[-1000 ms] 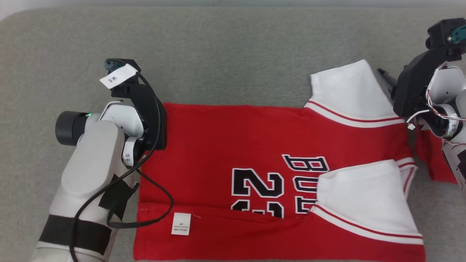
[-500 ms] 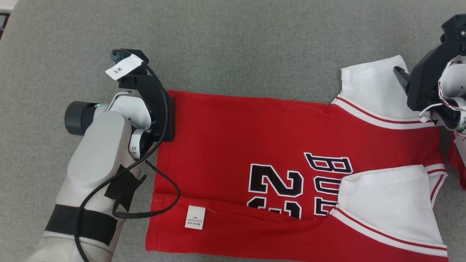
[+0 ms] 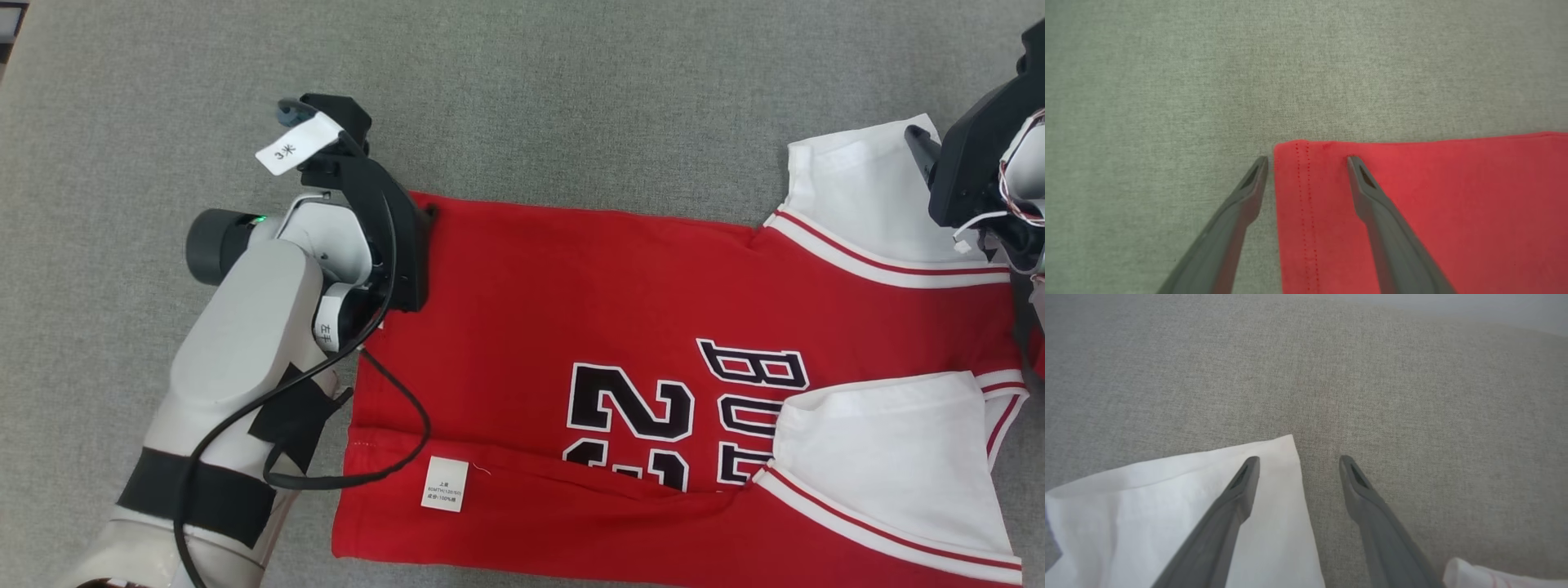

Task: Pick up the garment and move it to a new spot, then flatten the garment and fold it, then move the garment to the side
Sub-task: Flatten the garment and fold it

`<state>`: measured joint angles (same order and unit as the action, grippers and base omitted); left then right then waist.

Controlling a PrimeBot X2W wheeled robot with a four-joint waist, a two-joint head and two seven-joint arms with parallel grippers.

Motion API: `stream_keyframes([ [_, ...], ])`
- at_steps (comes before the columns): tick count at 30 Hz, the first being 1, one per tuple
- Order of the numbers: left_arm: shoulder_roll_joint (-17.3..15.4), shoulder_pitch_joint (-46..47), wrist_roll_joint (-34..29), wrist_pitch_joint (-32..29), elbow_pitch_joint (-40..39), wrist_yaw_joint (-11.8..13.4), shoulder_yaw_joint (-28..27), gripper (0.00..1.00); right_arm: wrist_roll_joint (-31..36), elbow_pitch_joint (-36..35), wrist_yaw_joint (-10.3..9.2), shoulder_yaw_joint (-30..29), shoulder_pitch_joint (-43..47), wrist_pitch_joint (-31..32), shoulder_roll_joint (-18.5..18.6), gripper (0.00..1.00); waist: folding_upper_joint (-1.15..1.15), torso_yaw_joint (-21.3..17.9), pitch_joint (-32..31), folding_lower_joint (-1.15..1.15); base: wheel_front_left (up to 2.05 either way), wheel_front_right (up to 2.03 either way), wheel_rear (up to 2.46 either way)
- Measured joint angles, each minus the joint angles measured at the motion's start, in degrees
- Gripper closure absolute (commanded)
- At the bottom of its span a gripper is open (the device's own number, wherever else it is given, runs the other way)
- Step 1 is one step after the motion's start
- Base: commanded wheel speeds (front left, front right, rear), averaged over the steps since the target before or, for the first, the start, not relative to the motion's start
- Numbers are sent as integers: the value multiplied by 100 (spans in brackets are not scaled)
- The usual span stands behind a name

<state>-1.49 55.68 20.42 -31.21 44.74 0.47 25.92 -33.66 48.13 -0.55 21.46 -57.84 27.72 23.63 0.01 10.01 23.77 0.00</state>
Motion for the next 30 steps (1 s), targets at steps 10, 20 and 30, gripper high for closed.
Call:
stream_keyframes([
  [10,-12,-2,590,5,-24,59,388,5,-18,385,5,13,-31,-11,-174,30,0,-9,-10,0,0,0,0],
  [20,-12,16,712,103,114,205,582,20,-44,581,58,36,-56,13,-216,100,0,-23,-63,0,0,0,0],
  [30,-12,130,820,259,333,255,605,100,-3,720,65,90,-148,-55,-250,100,0,-38,-66,0,0,0,0],
])
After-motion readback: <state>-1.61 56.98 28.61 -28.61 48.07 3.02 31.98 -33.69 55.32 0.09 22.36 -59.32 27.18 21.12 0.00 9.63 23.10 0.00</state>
